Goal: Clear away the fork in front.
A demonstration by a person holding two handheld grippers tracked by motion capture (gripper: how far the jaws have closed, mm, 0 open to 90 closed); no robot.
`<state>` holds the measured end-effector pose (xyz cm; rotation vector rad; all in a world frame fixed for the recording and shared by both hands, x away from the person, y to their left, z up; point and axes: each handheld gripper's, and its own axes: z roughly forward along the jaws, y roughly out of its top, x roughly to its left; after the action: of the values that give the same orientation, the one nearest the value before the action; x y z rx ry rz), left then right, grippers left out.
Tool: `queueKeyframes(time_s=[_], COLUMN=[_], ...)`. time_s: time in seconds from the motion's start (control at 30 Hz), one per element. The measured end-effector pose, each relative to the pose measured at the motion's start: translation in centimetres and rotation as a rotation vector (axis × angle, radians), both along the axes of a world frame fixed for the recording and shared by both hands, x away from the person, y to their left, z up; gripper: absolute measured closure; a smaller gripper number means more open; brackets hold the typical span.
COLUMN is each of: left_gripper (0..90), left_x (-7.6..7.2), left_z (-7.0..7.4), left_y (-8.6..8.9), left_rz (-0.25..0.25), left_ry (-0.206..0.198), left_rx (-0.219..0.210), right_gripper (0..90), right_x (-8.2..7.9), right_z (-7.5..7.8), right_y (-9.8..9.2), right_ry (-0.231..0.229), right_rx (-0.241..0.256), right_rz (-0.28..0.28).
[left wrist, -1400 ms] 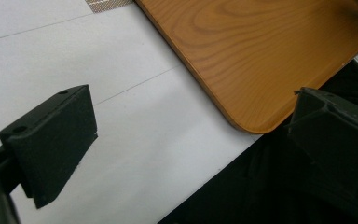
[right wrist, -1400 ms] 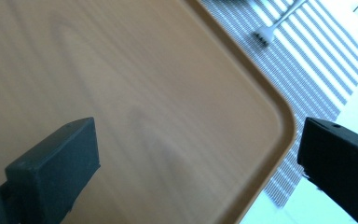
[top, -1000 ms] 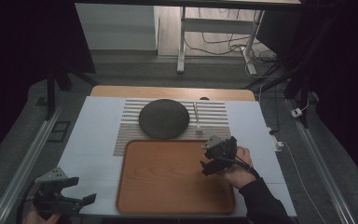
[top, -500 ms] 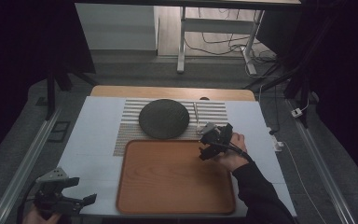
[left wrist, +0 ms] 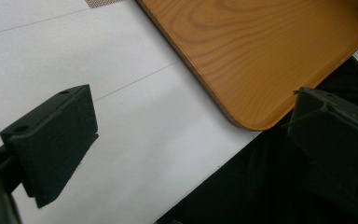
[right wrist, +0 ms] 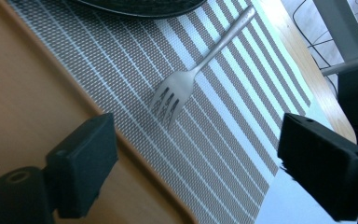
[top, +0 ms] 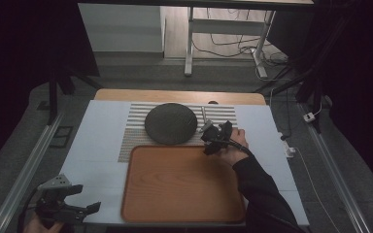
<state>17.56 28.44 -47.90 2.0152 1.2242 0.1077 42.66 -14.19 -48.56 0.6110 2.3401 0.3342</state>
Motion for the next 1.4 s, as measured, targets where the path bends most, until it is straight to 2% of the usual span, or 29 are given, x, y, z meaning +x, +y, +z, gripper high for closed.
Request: queueKeyframes(time_s=[0.13, 0.17, 0.23, 0.27, 0.33, 0.37, 0.4, 0.43, 0.53, 0.57, 0.67, 0.7, 0.73, 0.77, 1.07, 1.4], left_gripper=[1.2, 1.2, 1.3, 1.3, 1.3, 1.3, 1.3, 1.3, 1.4, 1.4, 1.5, 1.6, 1.6, 1.6, 1.6, 1.5], left_x=[0.0, 0.0, 0.0, 0.0, 0.0, 0.0, 0.0, 0.0, 0.0, 0.0, 0.0, 0.0, 0.0, 0.0, 0.0, -0.1], left_z=[0.0, 0.0, 0.0, 0.0, 0.0, 0.0, 0.0, 0.0, 0.0, 0.0, 0.0, 0.0, 0.0, 0.0, 0.0, 0.0], left_y=[0.0, 0.0, 0.0, 0.0, 0.0, -0.1, -0.1, -0.1, -0.1, -0.1, -0.1, -0.1, -0.2, -0.2, -0.2, -0.3], left_rz=[-0.001, -0.001, -0.001, -0.001, -0.002, -0.002, -0.002, -0.003, -0.006, -0.007, -0.01, -0.01, -0.012, -0.012, -0.015, -0.014], left_ry=[0.0, 0.001, 0.001, 0.001, 0.001, 0.001, 0.002, 0.002, 0.003, 0.003, 0.003, 0.003, 0.004, 0.004, 0.003, -0.002], left_rx=[0.002, 0.002, 0.003, 0.003, 0.004, 0.005, 0.006, 0.006, 0.006, 0.007, 0.011, 0.012, 0.012, 0.013, 0.015, 0.021], right_gripper=[21.1, 27.1, 29.5, 37.2, 39.6, 46.0, 49.9, 49.9, 60.0, 63.5, 74.0, 77.4, 84.1, 87.5, 89.6, 89.6], right_x=[0.6, 0.7, 0.8, 0.8, 0.8, 0.8, 0.8, 0.8, 0.9, 1.0, 1.1, 0.9, 0.8, 0.6, -0.1, -1.9], right_z=[-0.6, -0.8, -0.9, -1.1, -1.3, -1.6, -1.9, -1.9, -2.5, -2.7, -3.2, -3.3, -3.5, -3.7, -2.6, -0.4], right_y=[0.5, 0.7, 0.8, 1.1, 1.3, 1.6, 1.7, 1.7, 1.9, 1.9, 1.9, 2.0, 2.1, 2.2, 2.0, 0.9], right_ry=[0.002, -0.004, -0.009, -0.008, -0.016, -0.025, -0.023, -0.023, -0.032, -0.018, -0.023, -0.045, -0.052, -0.079, -0.096, -0.079], right_rx=[-0.031, -0.05, -0.066, -0.084, -0.101, -0.137, -0.151, -0.151, -0.212, -0.221, -0.248, -0.274, -0.283, -0.297, -0.298, -0.201], right_rz=[0.02, 0.03, 0.041, 0.063, 0.071, 0.098, 0.108, 0.108, 0.139, 0.163, 0.188, 0.185, 0.207, 0.207, 0.242, 0.228])
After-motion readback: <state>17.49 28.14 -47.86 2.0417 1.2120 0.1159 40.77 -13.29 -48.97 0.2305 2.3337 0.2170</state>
